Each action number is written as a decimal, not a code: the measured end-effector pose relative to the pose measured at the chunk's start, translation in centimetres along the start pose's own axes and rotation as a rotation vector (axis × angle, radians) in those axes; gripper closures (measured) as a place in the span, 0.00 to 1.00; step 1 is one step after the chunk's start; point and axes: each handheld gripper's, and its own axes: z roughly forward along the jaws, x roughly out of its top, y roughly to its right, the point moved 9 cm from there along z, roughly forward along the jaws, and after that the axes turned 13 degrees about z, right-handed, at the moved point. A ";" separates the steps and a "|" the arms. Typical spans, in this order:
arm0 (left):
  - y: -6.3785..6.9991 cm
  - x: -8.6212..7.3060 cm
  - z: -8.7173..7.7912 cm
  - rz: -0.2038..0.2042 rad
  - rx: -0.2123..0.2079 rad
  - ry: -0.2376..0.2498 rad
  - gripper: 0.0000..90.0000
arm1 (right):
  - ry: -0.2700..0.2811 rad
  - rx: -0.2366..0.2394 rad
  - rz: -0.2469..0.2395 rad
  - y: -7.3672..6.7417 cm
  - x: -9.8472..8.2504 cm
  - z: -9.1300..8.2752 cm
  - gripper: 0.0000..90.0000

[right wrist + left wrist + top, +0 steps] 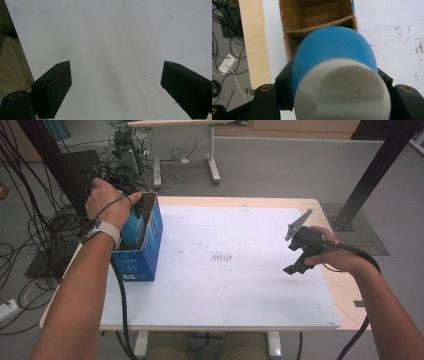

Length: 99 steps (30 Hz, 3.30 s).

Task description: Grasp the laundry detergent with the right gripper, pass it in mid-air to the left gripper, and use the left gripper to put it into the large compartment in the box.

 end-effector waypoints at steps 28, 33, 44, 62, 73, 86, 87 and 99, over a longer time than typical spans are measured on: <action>0.5 -0.5 4.4 0.015 -0.002 -0.013 0.42 | -0.013 0.006 0.017 0.2 -0.7 0.7 0.10; 0.5 -0.6 5.2 0.015 -0.003 -0.019 0.42 | -0.020 0.009 0.020 0.1 -0.8 0.9 0.10; 0.3 -1.1 6.6 0.010 -0.006 -0.024 0.42 | -0.024 0.012 0.023 0.1 -0.7 1.0 0.10; 0.0 -1.4 7.8 0.013 -0.018 -0.035 0.42 | -0.029 0.012 0.024 0.0 -0.7 1.2 0.10; 0.0 -1.6 7.8 0.010 -0.024 -0.030 0.42 | -0.030 0.007 0.025 -0.1 -0.7 1.0 0.10; 0.0 -1.6 7.8 0.013 -0.023 -0.030 0.41 | -0.031 0.004 0.026 -0.2 -0.8 0.9 0.10; 0.0 -1.6 7.8 0.012 -0.023 -0.029 0.41 | -0.031 0.005 0.026 -0.2 -0.8 0.9 0.10; -0.1 -1.7 7.8 0.009 -0.026 -0.023 0.41 | -0.036 0.009 0.020 -0.2 -0.7 1.1 0.10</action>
